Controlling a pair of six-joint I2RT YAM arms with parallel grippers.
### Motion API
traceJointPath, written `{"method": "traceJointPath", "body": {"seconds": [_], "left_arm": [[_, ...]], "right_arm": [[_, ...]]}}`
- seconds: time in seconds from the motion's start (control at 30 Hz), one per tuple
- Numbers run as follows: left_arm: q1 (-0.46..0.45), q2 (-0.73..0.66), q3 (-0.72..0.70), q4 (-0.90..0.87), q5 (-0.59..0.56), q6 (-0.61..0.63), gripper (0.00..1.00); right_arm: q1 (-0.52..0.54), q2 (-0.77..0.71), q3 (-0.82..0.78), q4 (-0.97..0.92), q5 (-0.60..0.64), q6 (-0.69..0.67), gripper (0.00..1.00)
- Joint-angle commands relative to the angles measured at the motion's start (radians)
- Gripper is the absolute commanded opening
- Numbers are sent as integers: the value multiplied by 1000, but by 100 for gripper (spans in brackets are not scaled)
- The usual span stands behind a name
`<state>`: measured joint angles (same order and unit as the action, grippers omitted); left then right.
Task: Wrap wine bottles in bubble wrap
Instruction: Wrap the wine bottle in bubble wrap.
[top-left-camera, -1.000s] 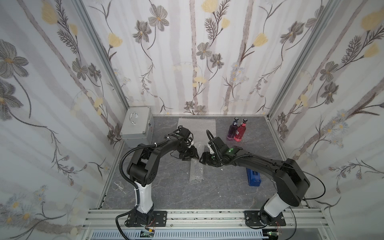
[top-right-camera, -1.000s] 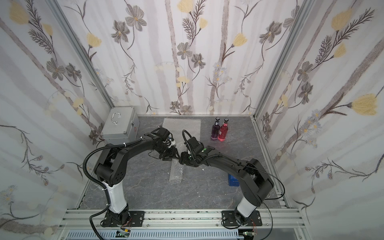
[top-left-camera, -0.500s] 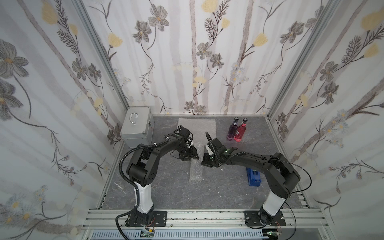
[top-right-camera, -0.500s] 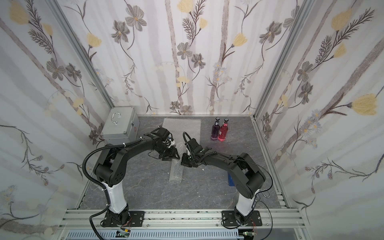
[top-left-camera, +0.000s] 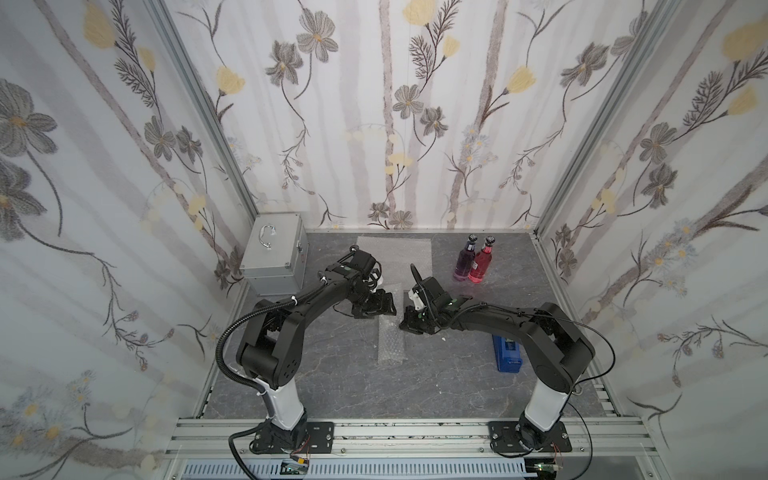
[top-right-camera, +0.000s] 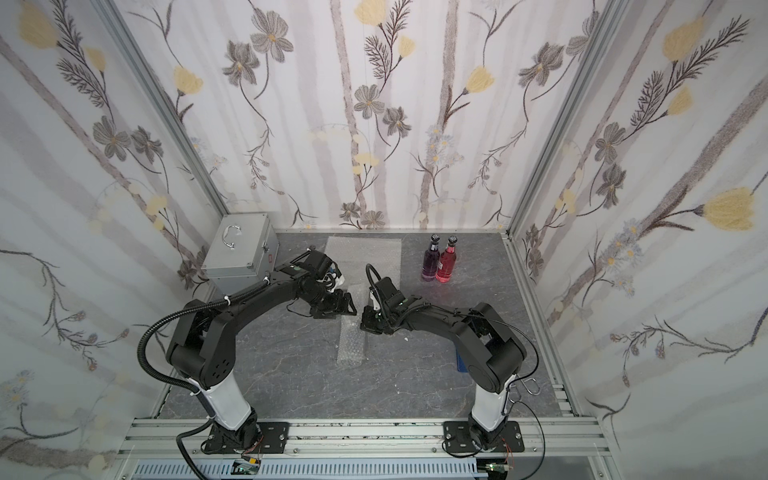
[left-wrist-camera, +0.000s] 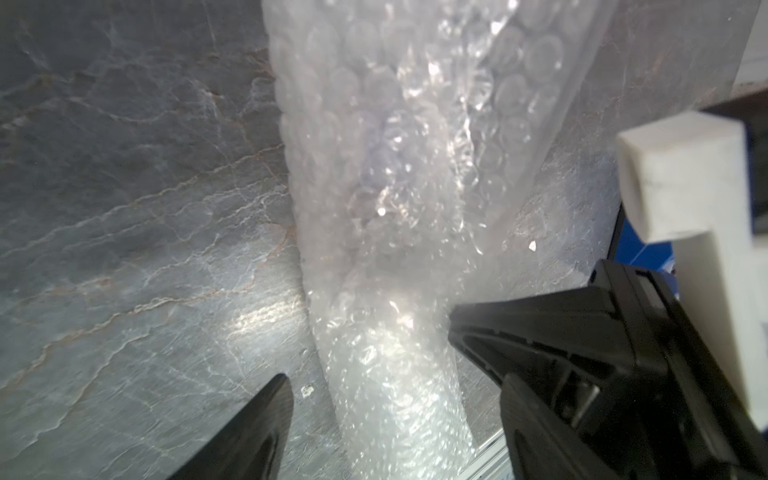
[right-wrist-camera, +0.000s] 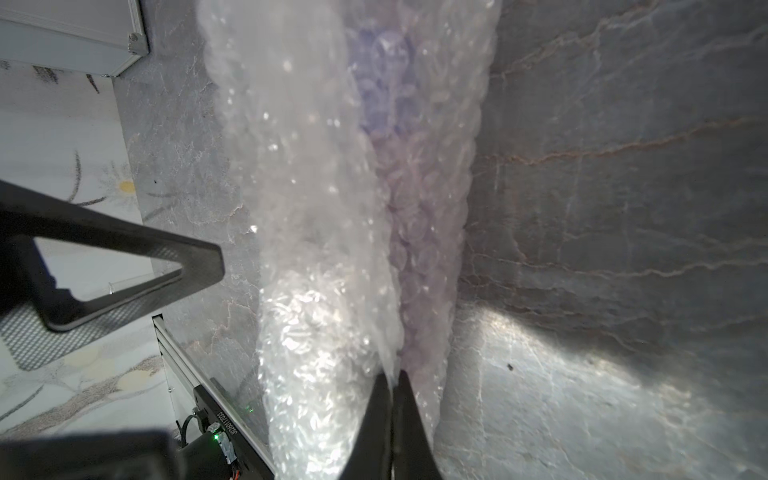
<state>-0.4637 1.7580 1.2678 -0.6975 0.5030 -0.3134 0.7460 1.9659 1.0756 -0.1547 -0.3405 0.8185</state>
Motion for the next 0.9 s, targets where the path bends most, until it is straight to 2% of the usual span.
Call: {"method": "traceJointPath", "body": {"seconds": [0.0, 0.33, 0.5, 0.67, 0.87], "left_arm": [[7, -15, -39, -26, -11, 43, 82], [2, 85, -28, -9, 21, 20, 80], [1, 116, -21, -11, 12, 16, 65], [10, 114, -34, -14, -22, 23, 65], [44, 95, -66, -7, -36, 32, 64]], "right_arm": [[8, 26, 16, 20, -11, 13, 0], [19, 53, 45, 26, -17, 14, 0], [21, 50, 50, 24, -17, 13, 0], [23, 38, 58, 22, -26, 13, 0], [22, 9, 72, -13, -13, -4, 18]]}}
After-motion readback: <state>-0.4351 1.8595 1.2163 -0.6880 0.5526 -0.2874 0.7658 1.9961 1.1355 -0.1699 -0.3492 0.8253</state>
